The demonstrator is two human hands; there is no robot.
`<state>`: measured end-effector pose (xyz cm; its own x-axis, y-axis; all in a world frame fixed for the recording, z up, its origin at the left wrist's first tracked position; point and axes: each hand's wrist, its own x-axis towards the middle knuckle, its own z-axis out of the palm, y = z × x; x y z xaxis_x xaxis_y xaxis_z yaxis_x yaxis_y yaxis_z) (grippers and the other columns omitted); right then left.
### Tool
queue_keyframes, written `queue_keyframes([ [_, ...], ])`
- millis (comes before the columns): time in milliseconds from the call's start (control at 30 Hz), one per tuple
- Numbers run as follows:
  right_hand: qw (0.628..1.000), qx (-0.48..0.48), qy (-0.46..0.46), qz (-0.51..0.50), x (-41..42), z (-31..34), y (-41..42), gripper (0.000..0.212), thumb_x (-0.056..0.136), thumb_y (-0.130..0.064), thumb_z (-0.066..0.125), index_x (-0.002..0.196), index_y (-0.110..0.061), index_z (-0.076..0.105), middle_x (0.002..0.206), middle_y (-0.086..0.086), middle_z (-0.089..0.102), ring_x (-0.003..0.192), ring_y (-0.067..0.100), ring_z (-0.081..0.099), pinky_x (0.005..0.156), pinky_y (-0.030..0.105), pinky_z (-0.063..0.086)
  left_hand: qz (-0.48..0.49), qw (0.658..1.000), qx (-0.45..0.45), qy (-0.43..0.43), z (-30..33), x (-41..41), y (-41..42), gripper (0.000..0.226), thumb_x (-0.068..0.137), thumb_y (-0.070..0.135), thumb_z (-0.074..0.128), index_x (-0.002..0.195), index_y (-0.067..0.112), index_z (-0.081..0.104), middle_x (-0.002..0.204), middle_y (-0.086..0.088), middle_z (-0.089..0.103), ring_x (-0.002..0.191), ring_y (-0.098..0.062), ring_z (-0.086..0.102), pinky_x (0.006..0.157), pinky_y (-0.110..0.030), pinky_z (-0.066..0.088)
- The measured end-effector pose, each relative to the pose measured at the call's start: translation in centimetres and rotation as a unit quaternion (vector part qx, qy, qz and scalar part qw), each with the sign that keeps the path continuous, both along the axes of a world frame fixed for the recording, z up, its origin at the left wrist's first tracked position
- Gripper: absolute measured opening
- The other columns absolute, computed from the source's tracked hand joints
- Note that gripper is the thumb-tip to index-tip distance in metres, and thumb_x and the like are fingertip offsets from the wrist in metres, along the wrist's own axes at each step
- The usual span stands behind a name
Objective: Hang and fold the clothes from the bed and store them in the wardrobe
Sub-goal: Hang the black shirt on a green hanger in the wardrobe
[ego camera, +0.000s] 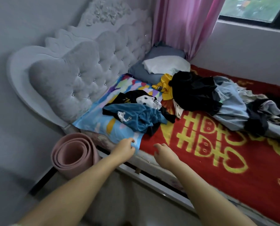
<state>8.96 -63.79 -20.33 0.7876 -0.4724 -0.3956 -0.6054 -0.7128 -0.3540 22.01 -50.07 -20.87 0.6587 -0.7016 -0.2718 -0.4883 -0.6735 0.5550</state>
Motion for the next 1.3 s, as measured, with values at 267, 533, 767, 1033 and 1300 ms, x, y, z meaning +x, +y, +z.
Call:
queue_keyframes([
  [267,0.996,0.037,0.03,0.069,11.6,-3.2,-6.4,0.043,0.097,-0.019,0.038,0.14,-0.016,0.04,0.132,0.01,0.045,0.11,0.029,0.055,0.091,0.039,0.048,0.079,0.996,0.031,0.03,-3.7,10.4,-3.5,0.037,0.092,0.017,0.049,0.128,0.013,0.054,0.116,-0.013,0.06,0.106,-0.027,0.057,0.089,-0.034,0.046],
  [533,0.985,0.044,0.052,0.162,27.7,-8.1,-17.5,0.042,0.1,-0.023,0.037,0.141,-0.016,0.038,0.138,0.009,0.039,0.12,0.03,0.046,0.094,0.039,0.045,0.197,0.973,0.058,0.107,-9.2,22.5,-10.4,0.033,0.09,0.011,0.051,0.122,0.011,0.057,0.109,-0.015,0.063,0.101,-0.03,0.059,0.083,-0.033,0.045],
  [767,0.979,0.002,-0.004,0.202,38.7,-15.7,-21.2,0.069,0.098,-0.04,0.047,0.153,-0.02,0.01,0.16,0.006,0.008,0.146,0.027,0.012,0.118,0.043,0.019,0.455,0.852,-0.016,0.259,-16.2,30.6,-14.3,0.039,0.093,0.025,0.051,0.13,0.014,0.045,0.111,-0.011,0.059,0.098,-0.028,0.057,0.086,-0.037,0.049],
  [1033,0.974,-0.037,-0.004,0.221,37.1,-23.5,-19.7,0.051,0.096,-0.037,0.046,0.143,-0.02,0.034,0.139,0.0,0.04,0.136,0.022,0.031,0.119,0.047,0.004,0.677,0.619,-0.254,0.307,-22.0,34.9,-16.7,0.036,0.088,0.026,0.067,0.117,0.006,0.059,0.115,-0.014,0.064,0.108,-0.03,0.061,0.096,-0.041,0.049],
  [1300,0.963,0.146,0.083,0.21,33.6,-20.7,-19.8,0.021,0.092,-0.011,0.04,0.098,-0.017,0.059,0.094,0.003,0.06,0.088,0.022,0.056,0.08,0.032,0.043,0.594,0.636,-0.335,0.362,-17.4,31.0,-18.7,0.022,0.097,0.014,0.047,0.111,0.01,0.064,0.098,-0.012,0.071,0.086,-0.023,0.068,0.067,-0.032,0.053],
])
